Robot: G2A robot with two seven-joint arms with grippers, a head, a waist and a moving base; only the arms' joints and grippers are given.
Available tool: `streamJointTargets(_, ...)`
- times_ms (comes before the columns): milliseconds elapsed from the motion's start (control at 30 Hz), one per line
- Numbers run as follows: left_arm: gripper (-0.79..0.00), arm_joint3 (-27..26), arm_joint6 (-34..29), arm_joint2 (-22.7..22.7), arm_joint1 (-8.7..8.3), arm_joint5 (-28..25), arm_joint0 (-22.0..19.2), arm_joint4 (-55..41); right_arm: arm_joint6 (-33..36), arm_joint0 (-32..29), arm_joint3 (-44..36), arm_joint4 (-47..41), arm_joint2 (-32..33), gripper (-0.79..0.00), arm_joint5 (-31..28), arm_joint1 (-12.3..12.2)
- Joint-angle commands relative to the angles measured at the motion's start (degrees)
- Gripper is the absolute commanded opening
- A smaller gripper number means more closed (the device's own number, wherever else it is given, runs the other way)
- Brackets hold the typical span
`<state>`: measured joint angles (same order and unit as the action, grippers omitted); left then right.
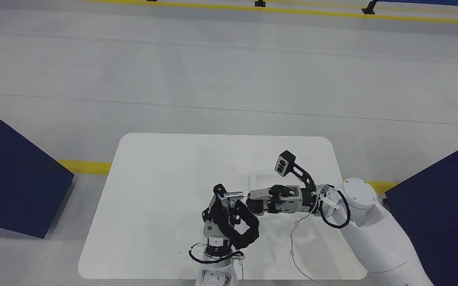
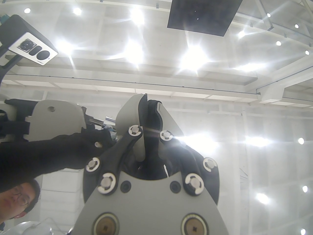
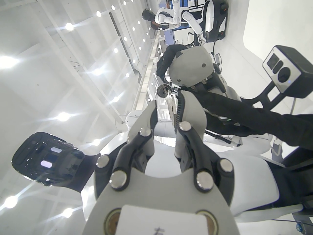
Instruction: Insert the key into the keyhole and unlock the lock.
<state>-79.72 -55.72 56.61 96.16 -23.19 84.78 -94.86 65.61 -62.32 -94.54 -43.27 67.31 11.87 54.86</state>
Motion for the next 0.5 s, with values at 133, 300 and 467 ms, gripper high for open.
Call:
streamJointTargets(133, -0.785, -0.3, 0.2, 0.0, 0.01, 0.1, 0.0, -1.7, 0.1, 0.1, 0.3, 0.1, 0.1, -0.259, -0.1, 0.1)
streamJointTargets(300, -0.785, -0.5, 0.4, 0.0, 0.02, 0.2, -0.1, -2.6, 0.3, 0.0, 1.0, 0.2, 0.9, -0.394, -0.2, 0.0)
streamJointTargets(467, -0.785, -0.4, 0.5, 0.1, 0.05, 0.3, -0.2, -2.6, 0.9, -0.5, 1.6, 0.4, 2.4, -0.486, -0.5, -0.3)
